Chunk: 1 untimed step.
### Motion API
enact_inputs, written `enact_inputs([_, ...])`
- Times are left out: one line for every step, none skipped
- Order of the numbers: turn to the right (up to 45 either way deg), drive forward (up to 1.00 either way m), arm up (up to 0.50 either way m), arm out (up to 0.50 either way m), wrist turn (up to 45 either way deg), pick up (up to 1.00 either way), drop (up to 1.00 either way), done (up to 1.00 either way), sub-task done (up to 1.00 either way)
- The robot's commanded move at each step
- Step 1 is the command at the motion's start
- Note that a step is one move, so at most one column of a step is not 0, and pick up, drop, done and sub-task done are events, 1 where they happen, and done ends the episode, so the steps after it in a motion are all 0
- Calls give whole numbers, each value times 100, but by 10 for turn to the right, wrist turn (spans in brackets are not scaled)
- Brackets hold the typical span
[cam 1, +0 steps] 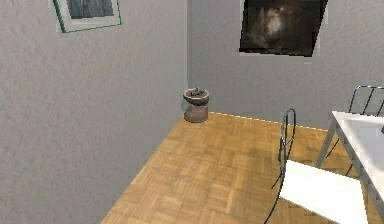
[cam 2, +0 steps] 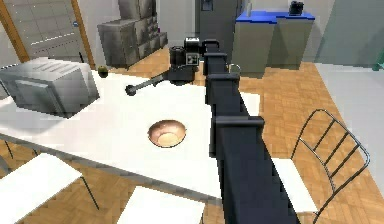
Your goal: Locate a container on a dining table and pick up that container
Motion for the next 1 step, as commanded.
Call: enact_inputs([0,0,0,0,210,0,0,0,0])
